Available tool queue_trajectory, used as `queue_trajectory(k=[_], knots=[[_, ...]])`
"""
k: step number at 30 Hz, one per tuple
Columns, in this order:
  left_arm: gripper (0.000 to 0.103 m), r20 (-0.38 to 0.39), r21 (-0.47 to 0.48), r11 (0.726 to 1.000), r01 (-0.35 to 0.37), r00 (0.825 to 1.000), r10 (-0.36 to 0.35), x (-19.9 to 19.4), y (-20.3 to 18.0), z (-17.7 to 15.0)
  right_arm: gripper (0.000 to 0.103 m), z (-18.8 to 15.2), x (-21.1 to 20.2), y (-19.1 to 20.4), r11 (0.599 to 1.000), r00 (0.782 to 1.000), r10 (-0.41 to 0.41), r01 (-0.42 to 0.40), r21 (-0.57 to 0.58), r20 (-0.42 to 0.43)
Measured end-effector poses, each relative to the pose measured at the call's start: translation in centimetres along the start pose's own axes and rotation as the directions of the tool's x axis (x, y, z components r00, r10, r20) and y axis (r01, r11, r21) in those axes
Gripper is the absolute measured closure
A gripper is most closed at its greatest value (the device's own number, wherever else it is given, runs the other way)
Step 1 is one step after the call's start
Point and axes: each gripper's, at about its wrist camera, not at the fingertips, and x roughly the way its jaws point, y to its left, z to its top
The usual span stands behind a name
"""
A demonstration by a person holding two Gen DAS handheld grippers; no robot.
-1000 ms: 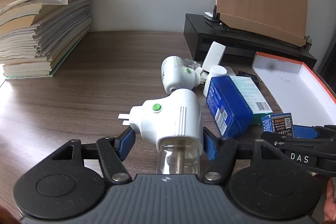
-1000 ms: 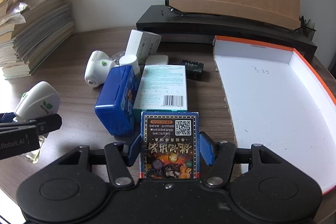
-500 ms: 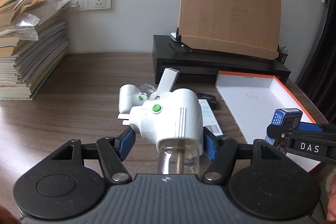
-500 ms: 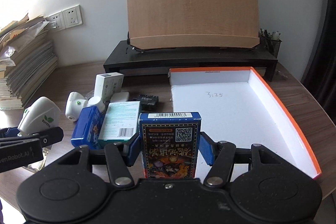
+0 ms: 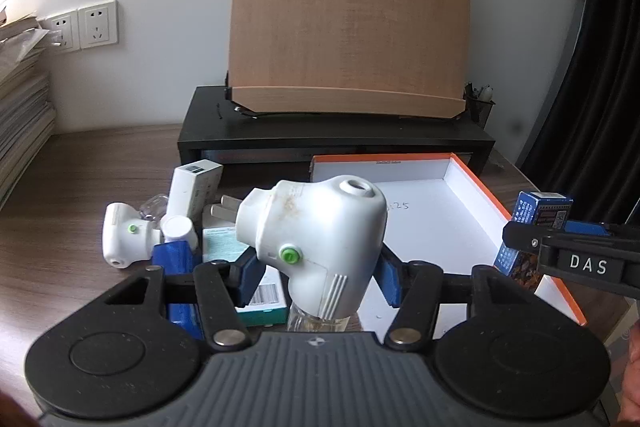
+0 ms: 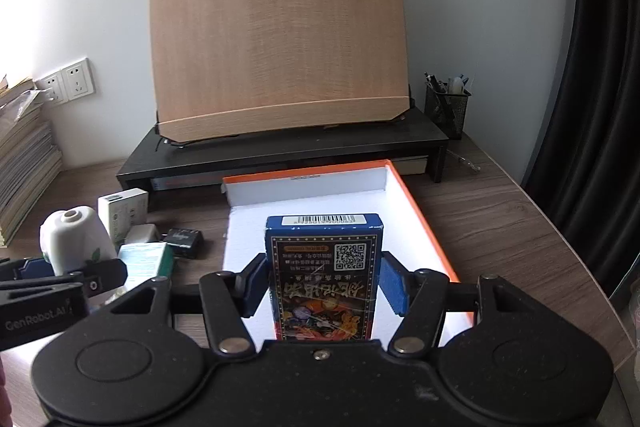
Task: Organize rigid objects
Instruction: 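Carry the freshener and card box over the white box with both tools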
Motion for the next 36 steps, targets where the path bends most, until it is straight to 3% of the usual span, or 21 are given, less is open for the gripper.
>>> queue_trajectory(k=[5, 19, 36], knots=[[0.045, -0.024, -0.012, 1.0, -0.003, 1.0, 0.003, 2.0, -1.7, 0.0, 0.032, 0.5, 0.9, -2.0, 1.0, 1.0, 0.018, -0.018, 0.007, -0.004], [0.045, 0.013, 0.025, 0.998, -0.058, 0.998, 0.058, 4.2, -6.2, 3.0, 0.032, 2.4, 3.6, -4.6, 0.996, 0.997, 0.083, -0.083, -0.016, 0.005], [0.045, -0.009, -0.057, 0.987, -0.151, 0.989, 0.15, 5.1, -9.1, 4.7, 0.032, 3.6, 4.3, -7.1, 0.986, 0.987, 0.159, -0.158, -0.059, 0.019]])
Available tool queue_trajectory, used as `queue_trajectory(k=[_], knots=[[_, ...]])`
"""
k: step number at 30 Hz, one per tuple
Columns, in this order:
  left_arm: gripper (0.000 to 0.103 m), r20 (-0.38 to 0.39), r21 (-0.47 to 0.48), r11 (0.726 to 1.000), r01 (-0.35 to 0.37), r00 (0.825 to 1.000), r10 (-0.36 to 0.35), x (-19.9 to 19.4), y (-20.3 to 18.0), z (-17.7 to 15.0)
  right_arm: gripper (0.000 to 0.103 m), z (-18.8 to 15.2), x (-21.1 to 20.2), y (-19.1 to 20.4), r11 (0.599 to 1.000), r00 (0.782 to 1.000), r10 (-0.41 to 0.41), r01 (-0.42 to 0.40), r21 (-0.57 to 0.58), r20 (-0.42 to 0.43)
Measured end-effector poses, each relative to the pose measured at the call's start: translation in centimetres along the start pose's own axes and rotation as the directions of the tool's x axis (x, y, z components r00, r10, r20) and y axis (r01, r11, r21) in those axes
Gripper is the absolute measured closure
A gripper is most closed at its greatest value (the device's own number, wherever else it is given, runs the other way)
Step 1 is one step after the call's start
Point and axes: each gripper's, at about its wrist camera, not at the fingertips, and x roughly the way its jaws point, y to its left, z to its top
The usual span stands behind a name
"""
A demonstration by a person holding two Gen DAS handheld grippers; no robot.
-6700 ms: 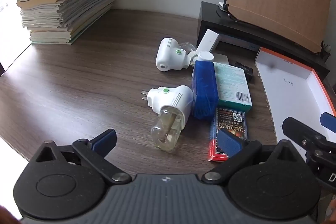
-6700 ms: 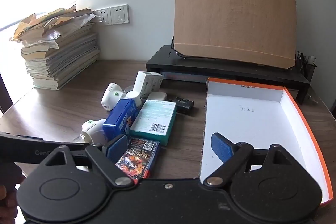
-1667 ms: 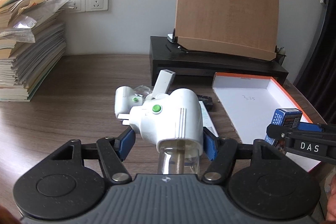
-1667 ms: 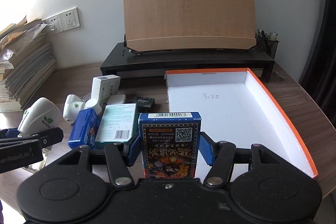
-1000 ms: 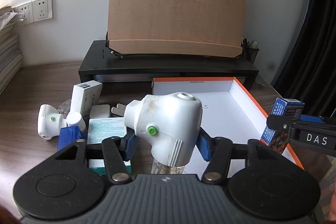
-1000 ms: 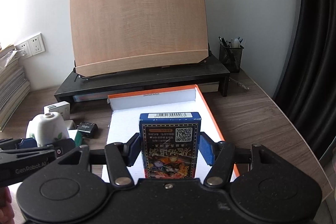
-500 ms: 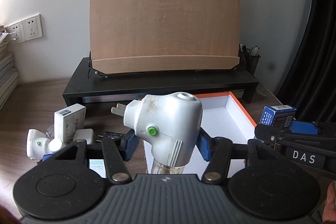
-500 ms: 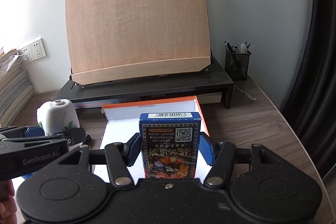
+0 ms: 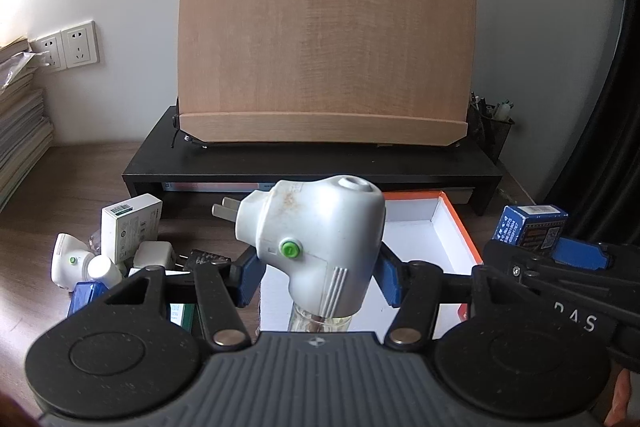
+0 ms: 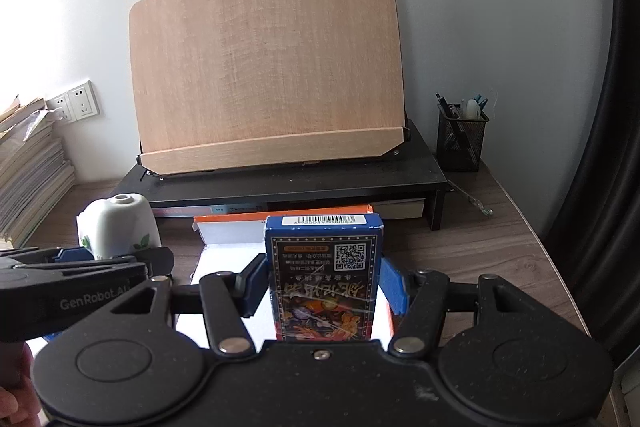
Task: Organize rigid objects
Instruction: 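Carry the freshener and card box over the white box with both tools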
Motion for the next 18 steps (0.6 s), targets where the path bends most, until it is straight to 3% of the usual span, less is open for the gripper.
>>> queue_trajectory(k=[9, 18], knots=[[0.045, -0.019, -0.049, 0.998, -0.036, 0.999, 0.035, 0.1, 0.1, -0.3, 0.032, -0.2, 0.2, 0.1, 1.0, 1.0, 0.018, -0.018, -0.024, -0.013], [0.045, -0.032, -0.05, 0.998, -0.029, 0.999, 0.027, 1.1, 0.5, 0.2, 0.032, 0.2, 0.5, 0.8, 0.999, 0.999, -0.031, 0.03, -0.018, -0.03]])
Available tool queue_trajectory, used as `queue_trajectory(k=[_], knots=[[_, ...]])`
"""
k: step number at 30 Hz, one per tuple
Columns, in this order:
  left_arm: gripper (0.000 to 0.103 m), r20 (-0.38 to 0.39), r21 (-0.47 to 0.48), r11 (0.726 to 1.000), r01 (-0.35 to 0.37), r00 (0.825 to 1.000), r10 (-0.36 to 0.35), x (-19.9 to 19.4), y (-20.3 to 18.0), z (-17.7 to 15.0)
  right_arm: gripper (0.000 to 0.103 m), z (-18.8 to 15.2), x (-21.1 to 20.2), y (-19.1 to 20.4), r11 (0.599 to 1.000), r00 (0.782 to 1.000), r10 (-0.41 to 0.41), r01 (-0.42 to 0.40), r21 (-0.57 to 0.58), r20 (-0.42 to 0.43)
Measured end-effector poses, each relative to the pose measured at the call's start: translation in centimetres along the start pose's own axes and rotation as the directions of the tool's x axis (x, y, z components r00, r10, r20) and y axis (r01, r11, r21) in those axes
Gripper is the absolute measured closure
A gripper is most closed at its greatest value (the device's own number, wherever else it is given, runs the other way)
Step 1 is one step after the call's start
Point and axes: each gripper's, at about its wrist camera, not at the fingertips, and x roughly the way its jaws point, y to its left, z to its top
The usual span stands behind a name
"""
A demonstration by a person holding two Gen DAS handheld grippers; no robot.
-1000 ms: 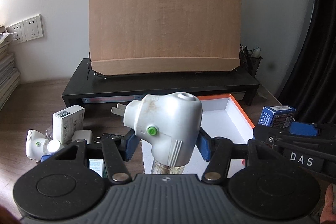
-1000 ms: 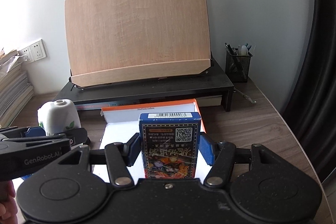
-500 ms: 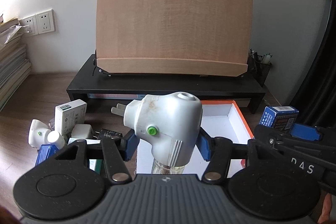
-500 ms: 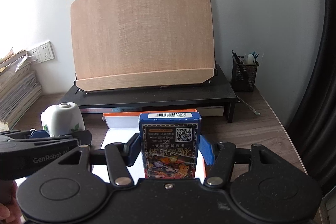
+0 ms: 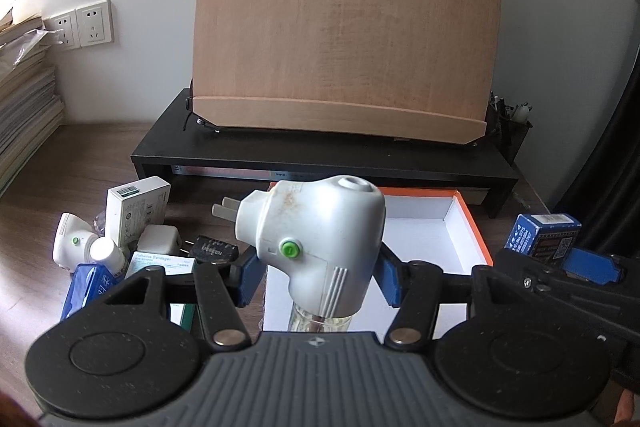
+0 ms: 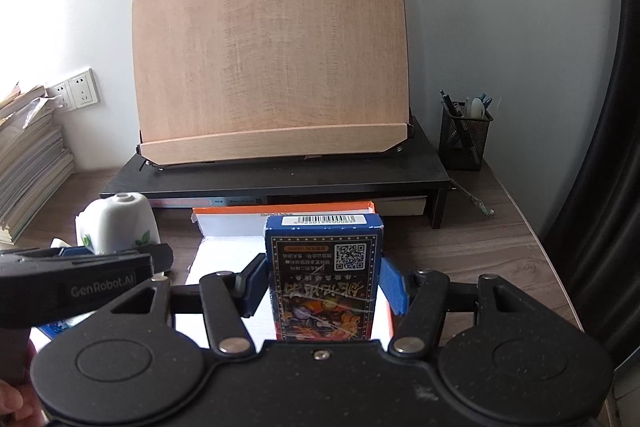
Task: Organize rigid objects
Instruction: 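Carry the freshener and card box over the white box with both tools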
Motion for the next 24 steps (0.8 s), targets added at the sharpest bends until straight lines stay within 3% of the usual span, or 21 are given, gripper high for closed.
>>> queue_trajectory(k=[11, 24], knots=[[0.044, -0.01, 0.031, 0.998, 0.049, 0.999, -0.049, 1.6, 0.3, 0.7, 0.032, 0.0, 1.6, 0.6, 0.998, 0.998, -0.055, 0.056, 0.03, -0.027], [0.045, -0.053, 0.013, 0.999, 0.044, 0.998, -0.043, 3.8, 1.3, 0.7, 0.032, 0.1, 3.3, 1.0, 0.998, 0.996, -0.061, 0.063, 0.017, -0.061]])
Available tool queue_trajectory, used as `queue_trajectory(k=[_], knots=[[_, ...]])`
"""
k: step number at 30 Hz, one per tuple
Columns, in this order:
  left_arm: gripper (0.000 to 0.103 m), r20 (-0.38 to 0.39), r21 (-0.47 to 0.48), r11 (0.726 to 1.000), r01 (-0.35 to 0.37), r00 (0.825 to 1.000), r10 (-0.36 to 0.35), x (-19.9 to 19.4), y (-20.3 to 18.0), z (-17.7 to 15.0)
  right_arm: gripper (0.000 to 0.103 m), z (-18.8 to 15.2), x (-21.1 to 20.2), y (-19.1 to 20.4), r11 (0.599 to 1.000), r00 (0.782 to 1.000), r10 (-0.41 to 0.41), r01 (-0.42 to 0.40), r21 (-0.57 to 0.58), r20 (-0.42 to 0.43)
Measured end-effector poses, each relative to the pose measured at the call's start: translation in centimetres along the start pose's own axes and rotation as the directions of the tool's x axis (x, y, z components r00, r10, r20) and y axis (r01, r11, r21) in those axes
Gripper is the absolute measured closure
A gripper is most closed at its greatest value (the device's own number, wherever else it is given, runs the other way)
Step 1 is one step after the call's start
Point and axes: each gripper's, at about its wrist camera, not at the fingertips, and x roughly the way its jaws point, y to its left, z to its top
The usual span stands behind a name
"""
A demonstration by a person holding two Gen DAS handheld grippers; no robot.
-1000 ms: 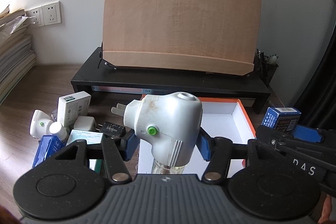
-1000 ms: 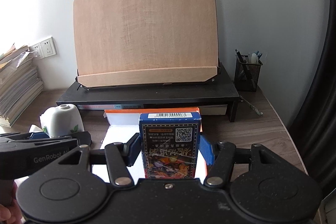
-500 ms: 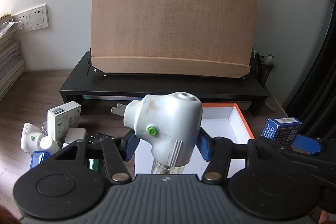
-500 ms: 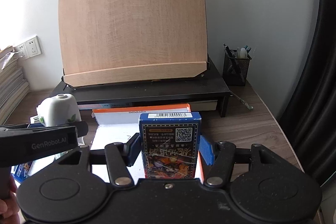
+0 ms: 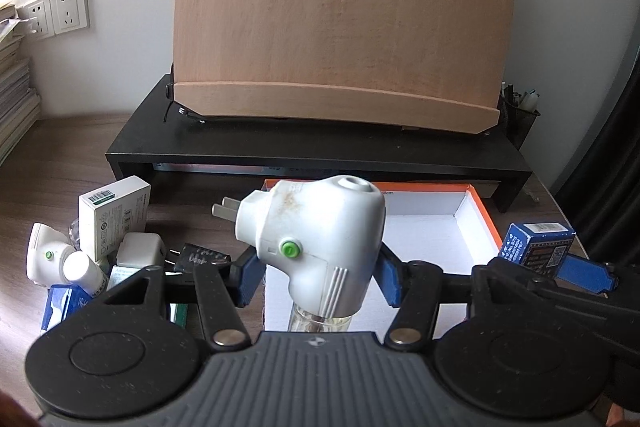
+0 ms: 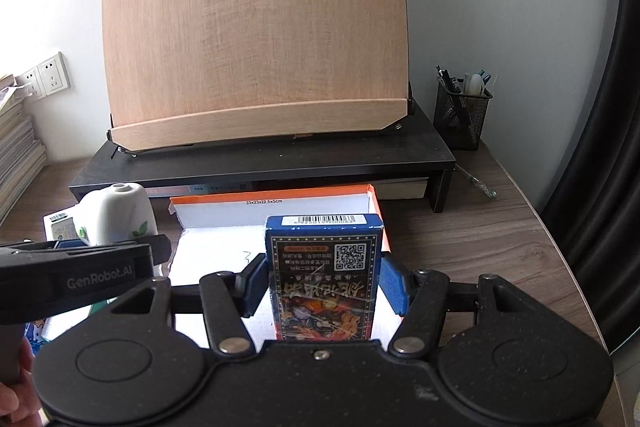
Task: Organize rigid objects
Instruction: 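Carry the freshener and card box over the white box with both tools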
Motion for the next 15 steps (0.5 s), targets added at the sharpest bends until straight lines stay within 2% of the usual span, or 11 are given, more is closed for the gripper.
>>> queue_trajectory(k=[15], knots=[[0.044, -0.042, -0.006, 1.0, 0.006, 0.999, -0.006, 1.9, 0.1, -0.1, 0.032, 0.1, 1.6, 0.0, 1.0, 0.999, -0.005, 0.005, 0.0, -0.032]])
